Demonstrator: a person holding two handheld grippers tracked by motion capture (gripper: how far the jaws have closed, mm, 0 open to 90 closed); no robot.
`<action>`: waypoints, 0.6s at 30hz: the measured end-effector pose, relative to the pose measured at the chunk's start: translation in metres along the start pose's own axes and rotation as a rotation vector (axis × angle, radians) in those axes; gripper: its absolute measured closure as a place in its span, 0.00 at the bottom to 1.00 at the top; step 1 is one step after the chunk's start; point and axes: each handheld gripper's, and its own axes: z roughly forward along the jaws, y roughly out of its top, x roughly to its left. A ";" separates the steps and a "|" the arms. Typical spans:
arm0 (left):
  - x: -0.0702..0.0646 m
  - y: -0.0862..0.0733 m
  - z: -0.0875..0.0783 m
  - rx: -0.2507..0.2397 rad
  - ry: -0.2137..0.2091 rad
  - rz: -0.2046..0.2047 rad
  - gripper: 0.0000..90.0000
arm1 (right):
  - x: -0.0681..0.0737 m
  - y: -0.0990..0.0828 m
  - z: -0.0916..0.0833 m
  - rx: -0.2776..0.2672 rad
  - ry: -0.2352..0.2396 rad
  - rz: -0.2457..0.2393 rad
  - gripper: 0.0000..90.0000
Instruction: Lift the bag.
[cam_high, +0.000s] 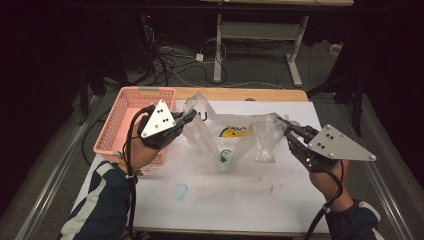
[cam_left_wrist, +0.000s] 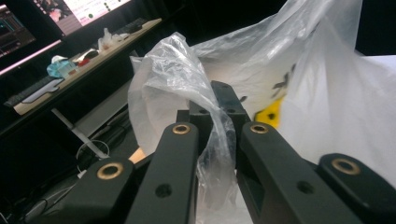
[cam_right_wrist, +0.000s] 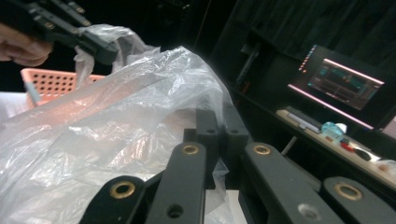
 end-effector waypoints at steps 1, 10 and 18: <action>0.001 0.001 0.000 -0.006 0.000 -0.007 0.95 | -0.003 0.001 0.001 -0.006 -0.004 0.005 1.00; 0.011 0.010 0.015 -0.013 0.005 -0.020 0.95 | -0.025 -0.002 0.015 0.027 -0.023 0.071 1.00; 0.024 0.003 0.052 0.030 0.014 -0.057 0.95 | -0.051 -0.024 0.045 0.112 -0.056 0.126 1.00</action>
